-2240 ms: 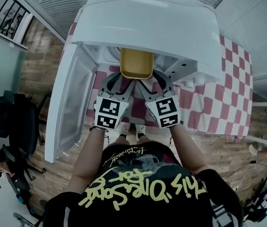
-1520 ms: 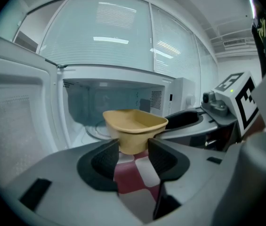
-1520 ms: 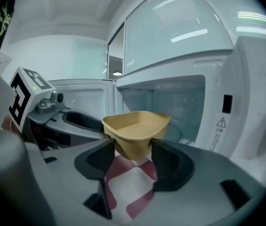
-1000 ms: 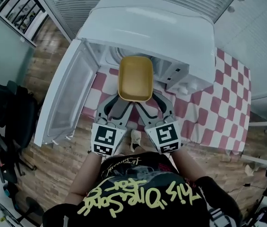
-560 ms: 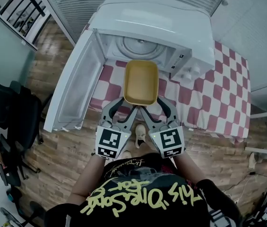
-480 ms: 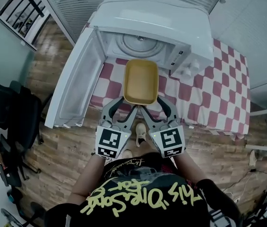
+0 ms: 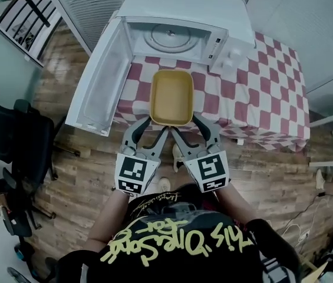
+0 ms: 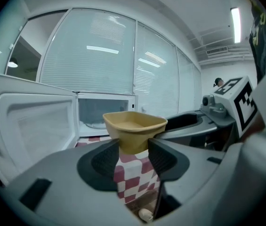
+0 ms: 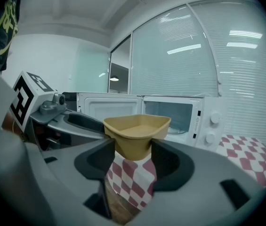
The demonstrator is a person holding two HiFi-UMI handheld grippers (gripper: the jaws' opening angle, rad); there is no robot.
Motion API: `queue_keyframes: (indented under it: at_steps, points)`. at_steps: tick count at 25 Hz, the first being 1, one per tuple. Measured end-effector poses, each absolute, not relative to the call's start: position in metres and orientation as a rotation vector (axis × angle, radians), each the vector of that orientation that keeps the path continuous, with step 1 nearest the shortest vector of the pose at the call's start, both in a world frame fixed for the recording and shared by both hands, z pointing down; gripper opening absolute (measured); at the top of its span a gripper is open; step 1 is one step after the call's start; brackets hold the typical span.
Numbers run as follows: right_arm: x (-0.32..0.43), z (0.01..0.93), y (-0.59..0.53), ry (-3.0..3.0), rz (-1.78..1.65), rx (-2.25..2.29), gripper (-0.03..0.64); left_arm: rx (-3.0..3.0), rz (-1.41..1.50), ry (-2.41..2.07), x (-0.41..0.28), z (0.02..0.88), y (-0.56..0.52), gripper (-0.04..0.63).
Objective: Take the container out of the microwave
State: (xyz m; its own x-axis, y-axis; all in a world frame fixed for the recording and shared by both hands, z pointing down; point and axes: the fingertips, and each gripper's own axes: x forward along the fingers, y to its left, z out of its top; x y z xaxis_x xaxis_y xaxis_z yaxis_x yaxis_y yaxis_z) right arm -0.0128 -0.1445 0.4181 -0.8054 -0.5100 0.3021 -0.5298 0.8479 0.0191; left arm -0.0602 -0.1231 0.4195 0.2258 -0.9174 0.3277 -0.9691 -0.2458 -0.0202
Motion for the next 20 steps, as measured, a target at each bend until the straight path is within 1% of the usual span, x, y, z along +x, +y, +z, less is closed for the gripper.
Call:
queue_keyframes:
  at_steps: [12, 20]
  points:
    - [0.011, 0.41, -0.079, -2.732, 0.091, 0.855, 0.245, 2.365, 0.401, -1.776, -0.039, 0.409, -0.058, 0.198]
    - [0.023, 0.407, -0.056, -2.753, 0.094, 0.849, 0.245, 2.373, 0.395, -1.797, -0.027, 0.405, -0.035, 0.198]
